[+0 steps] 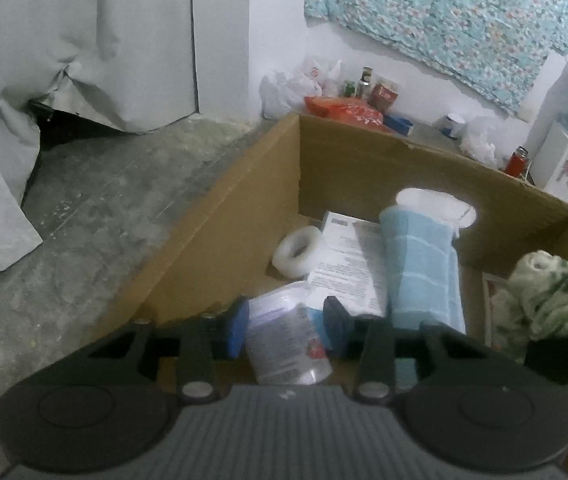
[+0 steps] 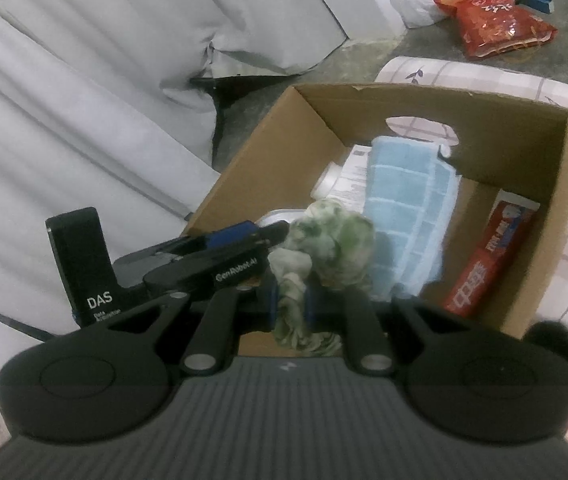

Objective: Organize soft objects
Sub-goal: 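Lower yogurt cup into the box with left gripper while right carries the cloth over it, then release the green floral cloth into the box with the right gripper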

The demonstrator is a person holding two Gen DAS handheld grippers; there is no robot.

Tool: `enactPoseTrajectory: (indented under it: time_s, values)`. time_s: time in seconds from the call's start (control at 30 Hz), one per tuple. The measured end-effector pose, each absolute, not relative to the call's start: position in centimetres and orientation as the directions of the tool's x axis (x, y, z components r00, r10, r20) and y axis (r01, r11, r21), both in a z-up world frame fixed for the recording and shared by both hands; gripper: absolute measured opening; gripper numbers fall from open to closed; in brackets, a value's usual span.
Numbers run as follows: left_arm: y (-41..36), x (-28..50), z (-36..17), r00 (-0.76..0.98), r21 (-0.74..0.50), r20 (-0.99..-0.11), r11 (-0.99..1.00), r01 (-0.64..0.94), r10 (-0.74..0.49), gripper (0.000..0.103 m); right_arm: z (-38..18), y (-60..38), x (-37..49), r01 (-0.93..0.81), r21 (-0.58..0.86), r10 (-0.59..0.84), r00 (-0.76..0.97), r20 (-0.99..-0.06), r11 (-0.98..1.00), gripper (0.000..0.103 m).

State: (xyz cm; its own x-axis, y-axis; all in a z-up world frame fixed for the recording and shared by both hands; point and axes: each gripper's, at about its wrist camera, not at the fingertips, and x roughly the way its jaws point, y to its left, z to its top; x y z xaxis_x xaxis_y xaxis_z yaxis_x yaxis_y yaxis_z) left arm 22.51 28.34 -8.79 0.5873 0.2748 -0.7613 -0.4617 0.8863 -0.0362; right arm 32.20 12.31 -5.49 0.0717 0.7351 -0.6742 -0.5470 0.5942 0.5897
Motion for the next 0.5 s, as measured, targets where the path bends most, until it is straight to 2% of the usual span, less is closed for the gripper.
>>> enactPoseTrajectory:
  time_s: [0.33,0.5]
  values:
    - [28.7,22.3,-10.0,0.544,-0.03,-0.798,0.885,-0.465,0.259,0.041,-5.0,12.0,31.6,-0.553,0.575,0.726,0.082,-0.683,0.603,0.014]
    - [28.9,21.4,-8.9,0.545,-0.095,-0.817,0.888,-0.45,0.189,0.068,-5.0,12.7,31.8,-0.547,0.573,0.712,0.059,-0.7,0.61,0.016]
